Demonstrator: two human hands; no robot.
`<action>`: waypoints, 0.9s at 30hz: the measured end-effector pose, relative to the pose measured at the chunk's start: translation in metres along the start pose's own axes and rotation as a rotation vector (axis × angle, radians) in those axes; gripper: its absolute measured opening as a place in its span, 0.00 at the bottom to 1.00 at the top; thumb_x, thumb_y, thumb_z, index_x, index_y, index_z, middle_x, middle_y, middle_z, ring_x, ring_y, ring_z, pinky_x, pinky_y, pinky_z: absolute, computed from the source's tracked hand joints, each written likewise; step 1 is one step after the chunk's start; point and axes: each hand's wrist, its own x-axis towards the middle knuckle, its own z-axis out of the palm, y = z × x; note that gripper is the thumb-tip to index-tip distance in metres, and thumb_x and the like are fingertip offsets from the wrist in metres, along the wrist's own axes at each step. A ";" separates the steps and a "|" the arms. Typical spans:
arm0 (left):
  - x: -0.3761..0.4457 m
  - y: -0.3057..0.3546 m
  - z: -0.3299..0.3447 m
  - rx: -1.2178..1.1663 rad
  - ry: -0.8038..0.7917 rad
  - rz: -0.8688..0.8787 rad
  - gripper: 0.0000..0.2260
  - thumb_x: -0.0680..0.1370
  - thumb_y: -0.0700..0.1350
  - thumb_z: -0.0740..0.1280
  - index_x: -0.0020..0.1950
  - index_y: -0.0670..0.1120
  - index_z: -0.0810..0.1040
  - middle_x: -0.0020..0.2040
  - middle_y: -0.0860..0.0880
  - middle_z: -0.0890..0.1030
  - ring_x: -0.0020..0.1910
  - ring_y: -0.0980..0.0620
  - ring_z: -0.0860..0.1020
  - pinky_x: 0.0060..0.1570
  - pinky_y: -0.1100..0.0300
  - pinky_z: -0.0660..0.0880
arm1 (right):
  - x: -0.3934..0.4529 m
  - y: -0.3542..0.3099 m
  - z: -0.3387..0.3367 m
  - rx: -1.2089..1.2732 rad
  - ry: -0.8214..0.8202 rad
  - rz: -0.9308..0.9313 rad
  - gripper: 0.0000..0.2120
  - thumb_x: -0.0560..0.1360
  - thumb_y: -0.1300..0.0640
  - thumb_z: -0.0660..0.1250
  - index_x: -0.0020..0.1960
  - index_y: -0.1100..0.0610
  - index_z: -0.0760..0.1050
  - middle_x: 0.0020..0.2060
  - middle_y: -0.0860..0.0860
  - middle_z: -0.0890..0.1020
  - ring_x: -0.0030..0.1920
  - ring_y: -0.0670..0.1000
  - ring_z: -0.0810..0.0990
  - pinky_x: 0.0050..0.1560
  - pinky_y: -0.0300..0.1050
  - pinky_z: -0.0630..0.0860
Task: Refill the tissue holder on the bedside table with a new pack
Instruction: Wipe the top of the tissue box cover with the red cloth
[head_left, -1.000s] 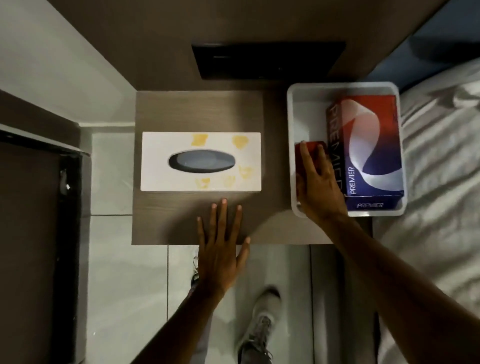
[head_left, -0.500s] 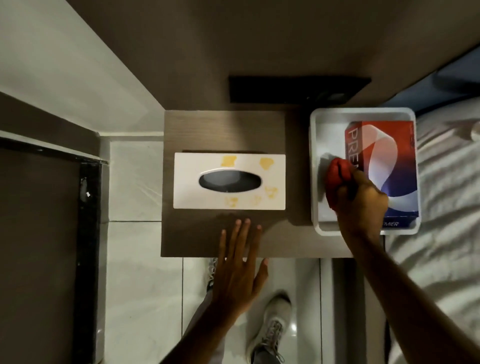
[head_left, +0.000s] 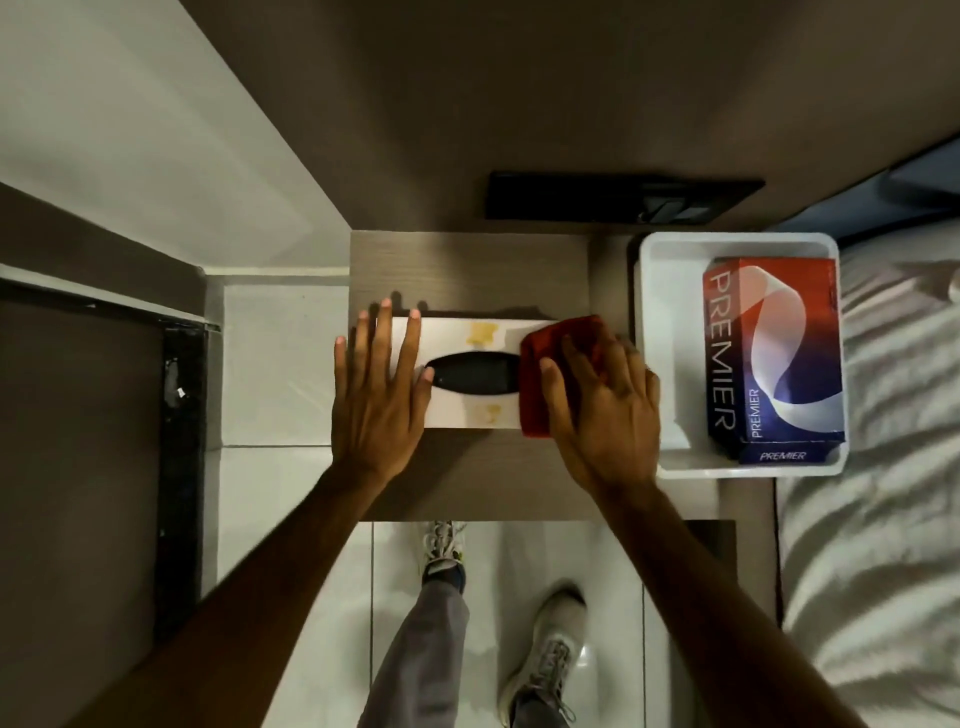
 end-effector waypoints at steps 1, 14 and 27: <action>0.001 -0.004 0.002 -0.018 -0.003 0.018 0.29 0.87 0.58 0.50 0.86 0.50 0.51 0.86 0.42 0.53 0.85 0.39 0.54 0.83 0.38 0.53 | 0.000 0.002 0.005 0.007 0.015 -0.032 0.29 0.83 0.37 0.50 0.79 0.50 0.66 0.81 0.54 0.61 0.81 0.58 0.60 0.80 0.56 0.58; 0.000 -0.008 0.014 -0.207 0.145 0.110 0.27 0.87 0.50 0.51 0.85 0.47 0.53 0.86 0.43 0.53 0.86 0.45 0.51 0.82 0.37 0.55 | 0.036 -0.072 0.075 -0.016 0.046 -0.137 0.33 0.84 0.40 0.54 0.83 0.56 0.54 0.82 0.58 0.57 0.83 0.61 0.52 0.82 0.61 0.50; -0.001 -0.008 0.018 -0.228 0.125 0.082 0.26 0.87 0.50 0.47 0.85 0.43 0.54 0.86 0.42 0.55 0.86 0.44 0.51 0.82 0.37 0.57 | 0.032 -0.067 0.073 -0.080 -0.032 -0.274 0.32 0.85 0.41 0.55 0.83 0.54 0.53 0.83 0.57 0.56 0.83 0.59 0.51 0.82 0.60 0.51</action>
